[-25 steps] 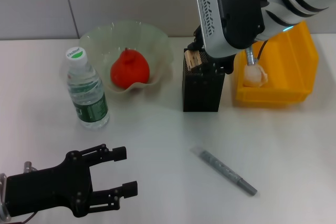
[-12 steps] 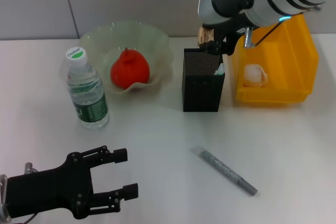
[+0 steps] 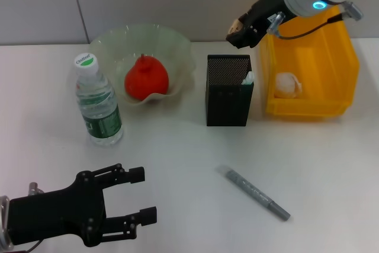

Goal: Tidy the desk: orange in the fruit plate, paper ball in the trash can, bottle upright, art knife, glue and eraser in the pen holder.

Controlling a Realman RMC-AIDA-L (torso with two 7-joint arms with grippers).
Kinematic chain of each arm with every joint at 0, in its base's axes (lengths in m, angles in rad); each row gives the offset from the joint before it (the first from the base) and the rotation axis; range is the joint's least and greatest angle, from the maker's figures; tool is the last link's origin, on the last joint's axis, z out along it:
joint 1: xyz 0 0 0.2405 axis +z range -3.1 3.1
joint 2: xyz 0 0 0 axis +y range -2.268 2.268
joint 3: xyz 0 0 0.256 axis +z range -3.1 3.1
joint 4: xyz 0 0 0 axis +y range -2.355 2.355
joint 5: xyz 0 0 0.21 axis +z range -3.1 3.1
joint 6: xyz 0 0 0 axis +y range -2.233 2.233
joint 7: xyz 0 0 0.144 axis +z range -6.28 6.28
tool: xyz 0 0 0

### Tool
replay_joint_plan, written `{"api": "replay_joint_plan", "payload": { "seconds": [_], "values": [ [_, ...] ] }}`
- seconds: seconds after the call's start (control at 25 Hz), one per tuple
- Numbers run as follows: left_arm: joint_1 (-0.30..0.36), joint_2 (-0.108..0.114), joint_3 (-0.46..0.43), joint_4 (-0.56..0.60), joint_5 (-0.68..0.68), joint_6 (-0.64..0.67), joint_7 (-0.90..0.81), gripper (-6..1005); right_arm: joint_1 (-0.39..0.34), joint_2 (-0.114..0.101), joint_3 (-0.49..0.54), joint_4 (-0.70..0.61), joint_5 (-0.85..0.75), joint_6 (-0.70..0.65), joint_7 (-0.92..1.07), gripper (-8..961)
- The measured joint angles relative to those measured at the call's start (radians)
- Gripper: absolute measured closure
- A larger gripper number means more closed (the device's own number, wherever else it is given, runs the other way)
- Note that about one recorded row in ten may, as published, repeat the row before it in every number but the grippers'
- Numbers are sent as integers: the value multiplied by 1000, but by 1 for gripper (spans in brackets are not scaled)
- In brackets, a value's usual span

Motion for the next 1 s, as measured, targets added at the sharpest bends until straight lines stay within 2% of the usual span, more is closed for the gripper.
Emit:
{"api": "replay_joint_plan", "payload": {
  "seconds": [0.28, 1.0],
  "values": [
    [2, 6, 0, 0, 1, 2, 5, 187, 1, 1, 12, 63, 100, -30, 37, 549],
    [4, 16, 4, 0, 6, 13, 7, 186, -3, 0, 9, 130, 78, 33, 51, 510]
  ]
}}
